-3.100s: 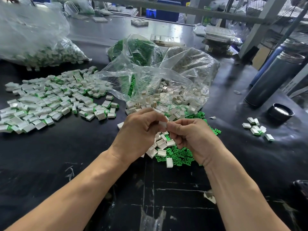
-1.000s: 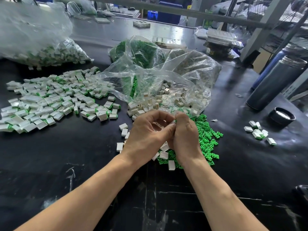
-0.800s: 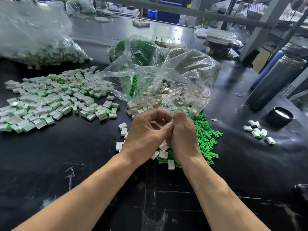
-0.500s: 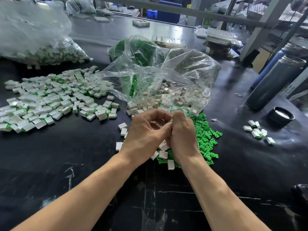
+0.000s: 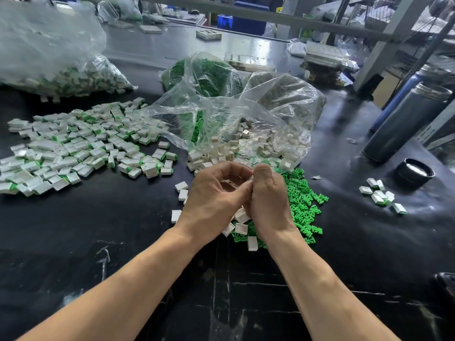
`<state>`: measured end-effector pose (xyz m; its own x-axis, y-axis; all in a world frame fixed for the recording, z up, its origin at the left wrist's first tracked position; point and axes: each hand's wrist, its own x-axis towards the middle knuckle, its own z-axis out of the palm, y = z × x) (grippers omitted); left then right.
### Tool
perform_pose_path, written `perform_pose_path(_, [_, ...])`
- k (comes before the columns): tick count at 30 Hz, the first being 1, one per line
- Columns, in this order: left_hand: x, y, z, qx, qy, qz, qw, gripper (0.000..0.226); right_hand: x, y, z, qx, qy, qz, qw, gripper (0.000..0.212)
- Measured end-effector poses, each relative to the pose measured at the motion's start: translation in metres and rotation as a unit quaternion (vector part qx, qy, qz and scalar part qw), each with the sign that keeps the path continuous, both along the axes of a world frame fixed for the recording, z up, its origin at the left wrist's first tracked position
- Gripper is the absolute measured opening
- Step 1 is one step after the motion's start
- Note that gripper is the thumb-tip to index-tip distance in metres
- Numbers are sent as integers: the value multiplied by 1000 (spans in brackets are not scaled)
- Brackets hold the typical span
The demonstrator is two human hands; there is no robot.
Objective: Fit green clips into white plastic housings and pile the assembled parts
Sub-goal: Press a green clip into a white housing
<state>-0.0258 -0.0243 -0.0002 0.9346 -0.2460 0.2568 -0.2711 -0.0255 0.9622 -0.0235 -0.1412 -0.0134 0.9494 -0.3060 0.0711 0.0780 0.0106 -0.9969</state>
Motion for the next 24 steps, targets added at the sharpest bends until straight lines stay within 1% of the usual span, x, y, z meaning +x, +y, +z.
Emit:
perform_pose_path(7, [0, 1, -1, -2, 9, 1, 1000, 6, 0, 2, 4, -24, 15, -2, 1000, 54])
perform_pose_path(13, [1, 0, 1, 4, 12, 3, 1000, 7, -4, 0, 4, -15, 6, 12, 1000, 52])
perform_pose_path(14, [1, 0, 2, 9, 8, 4, 1000, 7, -5, -1, 5, -1, 9, 22, 1000, 54])
perform_pose_path(15, [2, 0, 3, 13, 3, 8, 1000, 7, -7, -3, 7, 10, 8, 26, 1000, 60])
perform_pose_path(16, [3, 2, 4, 19, -2, 17, 1000, 8, -9, -5, 7, 7, 2, 25, 1000, 66])
perform_pose_path(17, [5, 4, 4, 25, -8, 28, 999, 9, -10, -9, 8, -13, -4, 21, 1000, 68])
perform_pose_path(18, [7, 7, 5, 29, -10, 37, 999, 10, -12, -12, 9, -38, -15, 12, 999, 64])
perform_pose_path(19, [9, 10, 5, 29, -9, 43, 999, 11, -13, -17, 9, -56, -31, 2, 998, 56])
perform_pose_path(22, [12, 15, 5, 12, 7, 47, 999, 12, -17, -29, 11, -81, -66, -1, 995, 19])
perform_pose_path(24, [11, 15, 6, 17, 1, 45, 999, 12, -17, -30, 12, -105, -76, 15, 992, 5])
